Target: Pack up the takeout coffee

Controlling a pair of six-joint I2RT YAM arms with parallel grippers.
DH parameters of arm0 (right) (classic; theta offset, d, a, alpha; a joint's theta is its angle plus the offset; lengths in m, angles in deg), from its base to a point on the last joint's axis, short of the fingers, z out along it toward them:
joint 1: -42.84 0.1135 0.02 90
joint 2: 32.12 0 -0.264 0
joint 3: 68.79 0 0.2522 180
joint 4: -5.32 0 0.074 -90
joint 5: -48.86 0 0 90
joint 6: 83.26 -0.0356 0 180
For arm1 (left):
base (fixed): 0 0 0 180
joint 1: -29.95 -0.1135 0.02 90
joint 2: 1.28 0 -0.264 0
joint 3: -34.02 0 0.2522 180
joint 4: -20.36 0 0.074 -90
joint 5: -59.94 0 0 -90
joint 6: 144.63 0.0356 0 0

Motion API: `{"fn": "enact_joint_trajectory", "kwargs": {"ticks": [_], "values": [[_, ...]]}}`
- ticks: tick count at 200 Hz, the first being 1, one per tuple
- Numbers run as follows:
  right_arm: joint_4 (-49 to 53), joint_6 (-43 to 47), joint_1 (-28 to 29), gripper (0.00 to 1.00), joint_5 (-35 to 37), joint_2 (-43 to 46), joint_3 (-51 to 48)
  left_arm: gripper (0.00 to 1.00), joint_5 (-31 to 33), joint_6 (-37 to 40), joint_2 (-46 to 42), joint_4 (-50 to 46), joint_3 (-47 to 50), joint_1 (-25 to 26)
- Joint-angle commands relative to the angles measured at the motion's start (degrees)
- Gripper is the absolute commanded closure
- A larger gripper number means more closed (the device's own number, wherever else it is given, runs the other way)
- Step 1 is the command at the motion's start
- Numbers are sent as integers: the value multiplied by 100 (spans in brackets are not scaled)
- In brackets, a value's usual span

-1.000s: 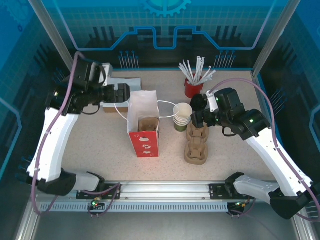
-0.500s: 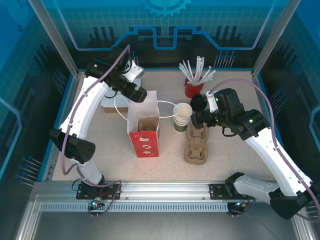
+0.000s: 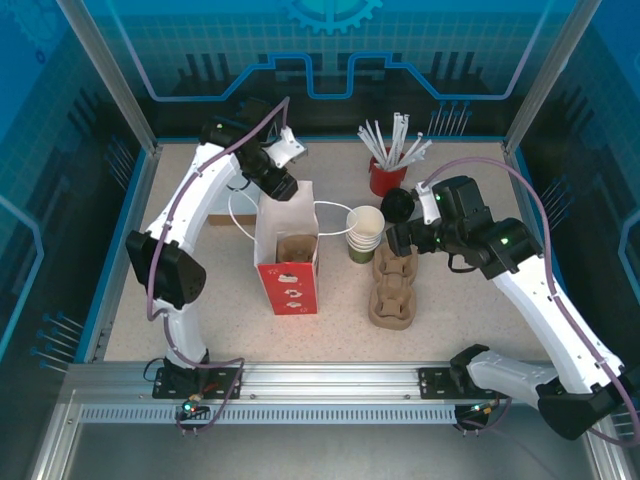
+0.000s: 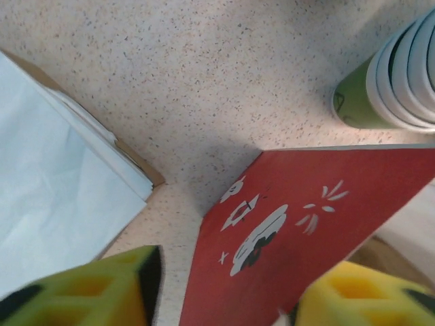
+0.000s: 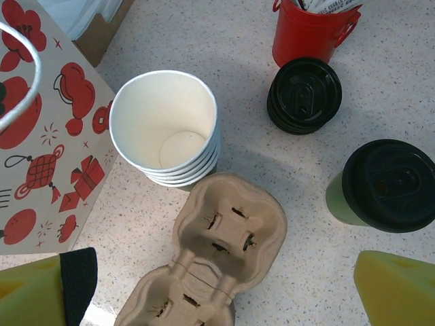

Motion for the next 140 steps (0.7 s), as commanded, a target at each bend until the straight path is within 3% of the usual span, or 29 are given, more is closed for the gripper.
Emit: {"fn": "enact_joint_trajectory", "kwargs": {"ticks": [1, 22, 44, 88, 140], "values": [[35, 111, -129, 0, -48, 98, -54, 69, 37, 9, -183, -7, -174, -33], [130, 203, -284, 0, -63, 81, -39, 88, 190, -38, -475, -9, -19, -34], [328, 299, -613, 0, -156, 13, 58, 97, 305, -153, -803, -52, 98, -33], [606, 475, -1348, 0, -282, -128, 174, 98, 397, -663, -1176, -590, -67, -33], [689, 381, -2675, 0, -571, -703, 262, 99, 68, -865, -1486, -672, 481, -42]]}}
